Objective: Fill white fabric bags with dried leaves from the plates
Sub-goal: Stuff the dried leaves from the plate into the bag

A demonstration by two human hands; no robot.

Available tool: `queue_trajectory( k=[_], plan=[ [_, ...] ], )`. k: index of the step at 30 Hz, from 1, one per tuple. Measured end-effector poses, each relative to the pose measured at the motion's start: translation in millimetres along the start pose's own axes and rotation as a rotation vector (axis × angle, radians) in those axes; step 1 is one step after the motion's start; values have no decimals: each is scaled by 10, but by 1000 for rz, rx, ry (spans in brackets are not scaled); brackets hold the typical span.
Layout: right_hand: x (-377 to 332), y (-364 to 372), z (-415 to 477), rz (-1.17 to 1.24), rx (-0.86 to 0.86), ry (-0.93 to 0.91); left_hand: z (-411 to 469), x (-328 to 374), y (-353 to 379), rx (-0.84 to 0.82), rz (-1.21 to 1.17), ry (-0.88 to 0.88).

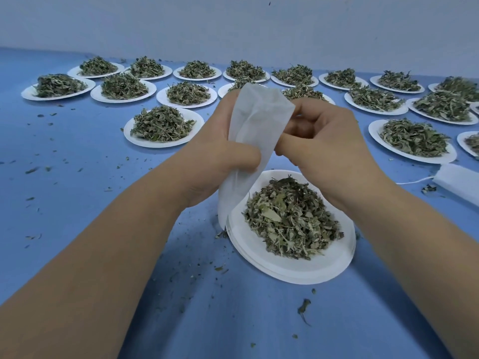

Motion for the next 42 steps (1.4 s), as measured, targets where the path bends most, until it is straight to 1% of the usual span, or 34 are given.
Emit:
queue_trajectory(
  k=[4, 9, 14, 16, 18, 19, 21, 22, 23, 25, 27, 29, 32, 36, 39, 42],
  plan=[
    [15, 39, 5, -6, -32, -20, -4, 0, 12, 1, 54, 5],
    [-1, 116, -44, -141, -98, 5, -42, 58, 52, -33, 113, 27],
    [-21, 137, -54, -239, -128, -3, -47, 87, 46, 27, 146, 28],
    [-25, 128, -48, -288, -138, 9, -43, 92, 8, 82, 161, 39],
    [-35, 87, -41, -345, -70, 14, -40, 100, -61, 159, 191, 55],
    [-54, 42, -37, -359, 9, -4, -38, 106, -103, 196, 210, 61],
    [-141, -68, -45, -374, 185, -92, -37, 130, -186, 255, 264, 84],
    [-208, -100, -58, -369, 229, -151, -42, 145, -223, 283, 318, 99],
    [-275, -106, -79, -351, 230, -214, -48, 159, -252, 308, 395, 115],
    [-350, -58, -119, -323, 140, -295, -58, 174, -262, 333, 582, 160],
    [-342, 30, -141, -336, 31, -274, -56, 149, -222, 314, 675, 197],
    [-289, 80, -148, -343, -26, -211, -43, 119, -183, 283, 686, 209],
    [-243, 70, -144, -356, -48, -131, -25, 87, -147, 279, 722, 236],
    [-161, 57, -114, -285, -150, -1, -29, 111, -97, 265, 732, 295],
    [-148, 103, -109, -334, -223, -15, 0, 62, -130, 272, 803, 257],
    [-178, 82, -84, -290, -188, -4, 51, -25, -198, 289, 999, 149]
  ],
)
Point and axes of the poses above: each hand's wrist, its own z-axis towards the middle knuckle, its own y-axis out of the palm, x = y × z, the point moved 5 cm from there along z, towards the middle knuckle, and after that the axes turned 6 degrees about z, right-handed, at the moved point
